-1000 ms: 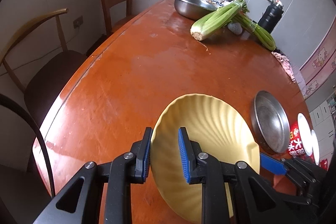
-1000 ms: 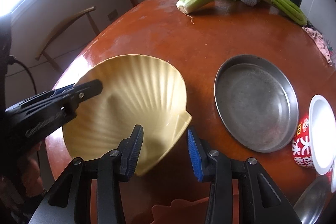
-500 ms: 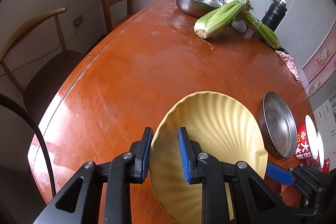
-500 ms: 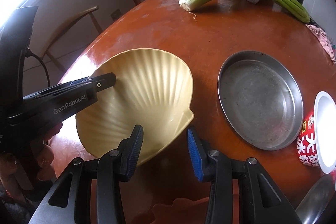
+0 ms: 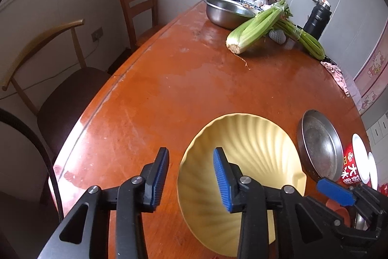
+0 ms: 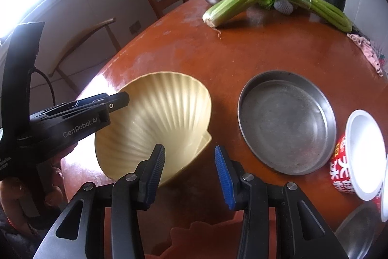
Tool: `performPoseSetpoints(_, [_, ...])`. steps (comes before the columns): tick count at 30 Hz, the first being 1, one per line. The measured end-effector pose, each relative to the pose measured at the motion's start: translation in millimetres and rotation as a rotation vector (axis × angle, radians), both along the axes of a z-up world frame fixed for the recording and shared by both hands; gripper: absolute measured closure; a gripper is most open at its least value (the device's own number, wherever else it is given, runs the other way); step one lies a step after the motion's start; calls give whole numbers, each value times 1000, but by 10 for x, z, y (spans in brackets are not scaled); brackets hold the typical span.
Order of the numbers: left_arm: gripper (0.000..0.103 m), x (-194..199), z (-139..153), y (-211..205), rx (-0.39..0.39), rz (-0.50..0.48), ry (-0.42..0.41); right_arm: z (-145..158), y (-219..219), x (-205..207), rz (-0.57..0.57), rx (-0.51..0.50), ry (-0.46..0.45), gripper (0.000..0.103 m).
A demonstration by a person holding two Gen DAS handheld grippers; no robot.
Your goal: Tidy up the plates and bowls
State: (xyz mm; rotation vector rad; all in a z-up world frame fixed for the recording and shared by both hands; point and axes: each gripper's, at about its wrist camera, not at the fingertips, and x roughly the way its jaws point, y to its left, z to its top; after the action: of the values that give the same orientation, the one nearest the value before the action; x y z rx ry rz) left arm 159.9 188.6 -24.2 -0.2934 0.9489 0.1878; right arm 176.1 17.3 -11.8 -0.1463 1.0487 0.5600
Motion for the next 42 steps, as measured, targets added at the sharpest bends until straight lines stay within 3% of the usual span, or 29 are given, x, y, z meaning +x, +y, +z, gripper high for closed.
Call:
performPoseSetpoints(12, [61, -311, 353, -254, 26, -8, -61, 258, -340, -117, 3, 8, -64, 55])
performPoseSetpoints(27, [60, -738, 522, -687, 37, -11, -56, 378, -842, -271, 55, 3, -105, 52])
performPoseSetpoints(42, [60, -1297, 269, -1204, -41, -43, 40, 165, -1114, -332, 172, -72, -89, 52])
